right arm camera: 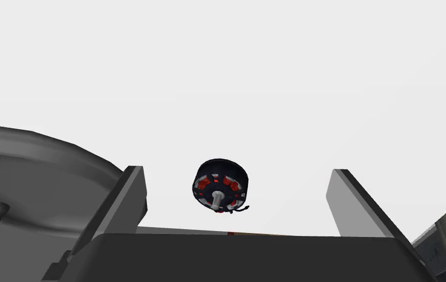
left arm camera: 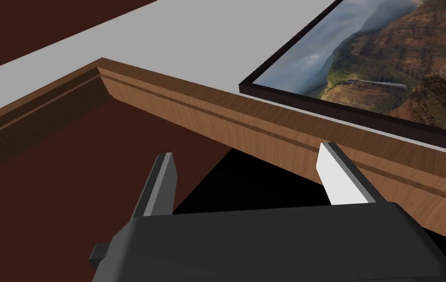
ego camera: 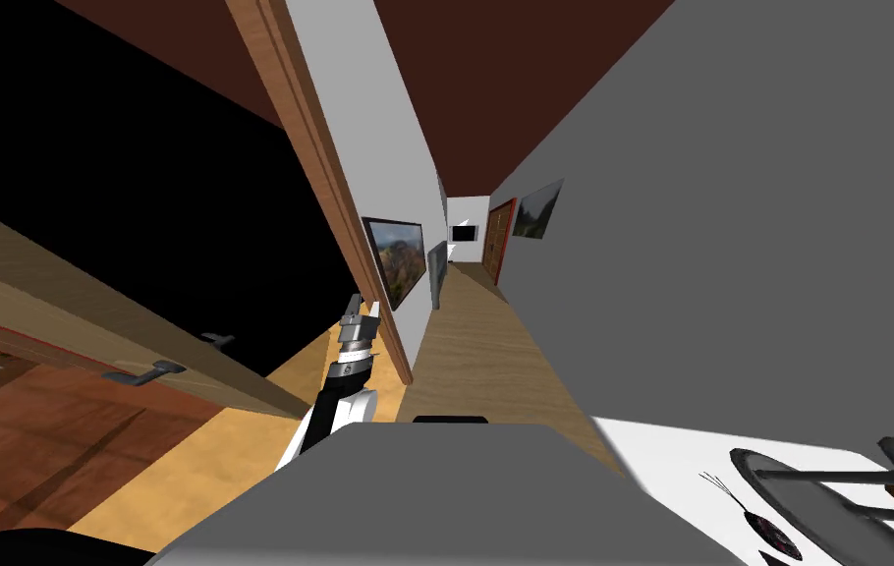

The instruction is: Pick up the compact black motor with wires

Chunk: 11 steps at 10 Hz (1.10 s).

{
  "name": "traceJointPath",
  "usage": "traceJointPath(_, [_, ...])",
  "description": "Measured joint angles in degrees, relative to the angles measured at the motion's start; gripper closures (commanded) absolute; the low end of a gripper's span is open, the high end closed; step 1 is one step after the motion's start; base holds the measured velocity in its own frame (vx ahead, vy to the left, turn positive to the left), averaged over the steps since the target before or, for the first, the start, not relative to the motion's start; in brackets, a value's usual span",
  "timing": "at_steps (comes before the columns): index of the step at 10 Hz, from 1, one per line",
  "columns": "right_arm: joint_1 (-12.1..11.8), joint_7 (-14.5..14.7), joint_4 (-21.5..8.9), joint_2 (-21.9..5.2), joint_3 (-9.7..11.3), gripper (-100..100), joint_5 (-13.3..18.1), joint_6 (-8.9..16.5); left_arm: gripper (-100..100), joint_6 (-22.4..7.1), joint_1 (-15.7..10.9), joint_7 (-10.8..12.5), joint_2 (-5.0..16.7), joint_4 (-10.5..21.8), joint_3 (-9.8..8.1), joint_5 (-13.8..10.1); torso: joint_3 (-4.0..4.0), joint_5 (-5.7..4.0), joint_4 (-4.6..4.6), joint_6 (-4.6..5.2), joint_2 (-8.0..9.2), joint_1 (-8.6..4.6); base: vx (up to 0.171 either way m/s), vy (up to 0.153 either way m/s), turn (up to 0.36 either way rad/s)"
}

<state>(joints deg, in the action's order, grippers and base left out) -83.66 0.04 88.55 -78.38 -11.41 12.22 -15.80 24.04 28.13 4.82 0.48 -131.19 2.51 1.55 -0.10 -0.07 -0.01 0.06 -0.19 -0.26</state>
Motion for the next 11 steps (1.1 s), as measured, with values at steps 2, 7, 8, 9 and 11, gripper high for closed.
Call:
traceJointPath(2, [-1.5,0.1,-1.3,-1.4,0.8,-100,-0.8,-0.3,0,0.0,0.0,0.0,0.0,0.0,0.00,0.0,-0.02,0.01,-0.01,0.04,-0.04,0.02,-0.026,-0.020,0.287])
traceJointPath(7, [-3.1,0.6,-0.9,-1.8,1.7,-100,-1.4,0.5,0,0.0,0.0,0.0,0.0,0.0,-0.01,0.0,-0.05,0.01,-0.01,0.12,-0.10,0.07,-0.004,-0.016,0.090])
traceJointPath(8, [-1.7,0.9,-1.2,-1.1,2.9,-100,-1.0,0.9,0,0.0,0.0,0.0,0.0,0.0,-0.01,0.0,-0.07,0.00,-0.02,0.12,-0.13,0.04,0.017,-0.026,0.044])
traceJointPath(9, [-0.8,1.2,-1.3,-0.4,3.8,-100,-0.8,1.2,0,0.0,0.0,0.0,0.0,0.0,-0.01,0.0,-0.08,0.00,-0.02,0.12,-0.15,0.02,0.011,-0.029,0.043])
traceJointPath(11, [0.3,1.6,-1.4,0.4,4.9,100,-0.5,1.8,0,0.0,0.0,0.0,0.0,0.0,-0.01,0.0,-0.06,0.01,-0.02,0.12,-0.12,0.06,0.002,-0.007,0.005])
